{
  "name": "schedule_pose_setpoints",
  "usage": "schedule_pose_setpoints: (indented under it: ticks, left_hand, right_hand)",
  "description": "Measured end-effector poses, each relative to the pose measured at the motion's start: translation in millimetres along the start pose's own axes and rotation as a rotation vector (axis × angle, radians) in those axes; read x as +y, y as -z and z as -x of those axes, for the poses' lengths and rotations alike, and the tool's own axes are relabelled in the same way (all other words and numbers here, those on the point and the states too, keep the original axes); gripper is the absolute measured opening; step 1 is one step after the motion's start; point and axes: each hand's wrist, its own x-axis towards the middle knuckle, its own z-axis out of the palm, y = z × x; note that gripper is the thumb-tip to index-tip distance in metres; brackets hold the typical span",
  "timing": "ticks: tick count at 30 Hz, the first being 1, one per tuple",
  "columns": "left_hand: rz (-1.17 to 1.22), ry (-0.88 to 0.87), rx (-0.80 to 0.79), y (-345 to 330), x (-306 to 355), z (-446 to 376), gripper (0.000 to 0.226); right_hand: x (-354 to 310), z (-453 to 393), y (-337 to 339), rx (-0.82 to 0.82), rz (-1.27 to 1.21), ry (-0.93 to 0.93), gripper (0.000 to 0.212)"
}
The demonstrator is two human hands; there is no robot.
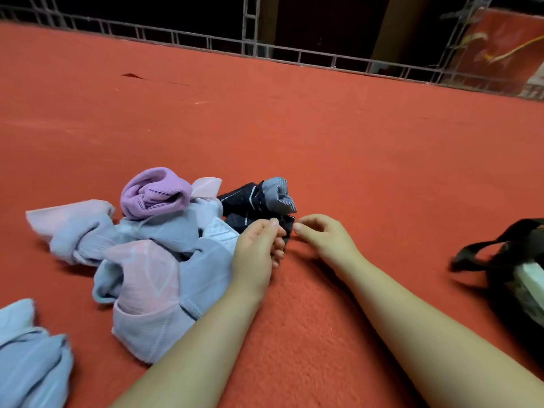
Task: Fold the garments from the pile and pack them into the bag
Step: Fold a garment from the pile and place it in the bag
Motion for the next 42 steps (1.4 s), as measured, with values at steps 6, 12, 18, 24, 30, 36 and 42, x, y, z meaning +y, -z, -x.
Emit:
schedule_pose_setpoints:
  ticks: [6, 12, 18, 24, 30, 36, 42]
  left_hand:
    - [-0.1, -0.177, -0.022, 5.0, -5.1, 0.3, 0.023]
    - [-0.167, -0.403, 0.126, 9.9, 7.4, 1.1, 0.024]
    - [-0.148, -0.214, -0.064, -18.9, 69.5, -49.9, 0.065]
    - [-0.359, -0.116, -0.284, -70.5, 114.4, -111.7, 0.06]
    - [-0.284, -0.163, -0.391, -87.6, 152.2, -113.1, 0.028]
    - [-0.612, -0.03, -0.72, -47.8, 127.2, -46.3, 0.016]
    - [-0.747, 0.539, -1.127, -2.8, 62.7, 2.7, 0.011]
  right_hand:
    - [-10.1, -15.4, -28.7, 0.057, 0.185, 0.097, 0.013]
    - [-63.2, -18.9, 14.9, 0.319, -0.149, 0.284, 0.016]
    - [-110.1, -18.3, 69.5, 0.165, -0.199, 0.276, 0.016]
    - [-139.9, -29.9, 120.1, 0.291, -0.112, 0.236, 0.017]
    - [-160.8, -17.7, 150.4, 0.171, -0.306, 0.312, 0.018]
    - [-97.2, 45.6, 137.5, -0.163, -0.316, -0.075, 0.022]
    - [-29.7, 99.0, 104.5, -0.62, -0.126, -0.448, 0.009]
